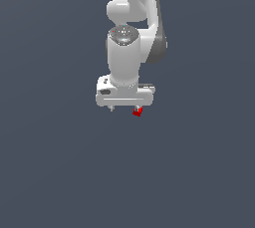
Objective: Pick up the red cube and move it to a goal position.
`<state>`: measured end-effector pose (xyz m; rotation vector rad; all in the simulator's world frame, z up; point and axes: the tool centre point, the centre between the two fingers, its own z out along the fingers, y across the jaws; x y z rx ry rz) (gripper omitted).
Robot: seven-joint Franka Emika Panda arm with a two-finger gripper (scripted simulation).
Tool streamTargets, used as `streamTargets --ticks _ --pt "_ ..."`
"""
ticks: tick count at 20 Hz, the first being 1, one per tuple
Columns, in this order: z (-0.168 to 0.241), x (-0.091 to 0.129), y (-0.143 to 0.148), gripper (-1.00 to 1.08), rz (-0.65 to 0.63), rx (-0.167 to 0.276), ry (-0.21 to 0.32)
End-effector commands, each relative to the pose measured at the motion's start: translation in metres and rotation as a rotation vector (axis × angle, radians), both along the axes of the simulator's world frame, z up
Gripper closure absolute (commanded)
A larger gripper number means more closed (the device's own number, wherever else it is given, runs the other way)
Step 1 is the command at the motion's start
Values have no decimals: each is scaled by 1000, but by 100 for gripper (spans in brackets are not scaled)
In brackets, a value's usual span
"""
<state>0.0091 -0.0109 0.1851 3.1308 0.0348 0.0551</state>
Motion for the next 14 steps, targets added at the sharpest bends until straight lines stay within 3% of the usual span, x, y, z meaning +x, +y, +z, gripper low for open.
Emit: streamTargets --ticks 1,14 --pt "0 0 0 -92 0 0 0" --pt "-37 -26 10 -92 -96 3 7"
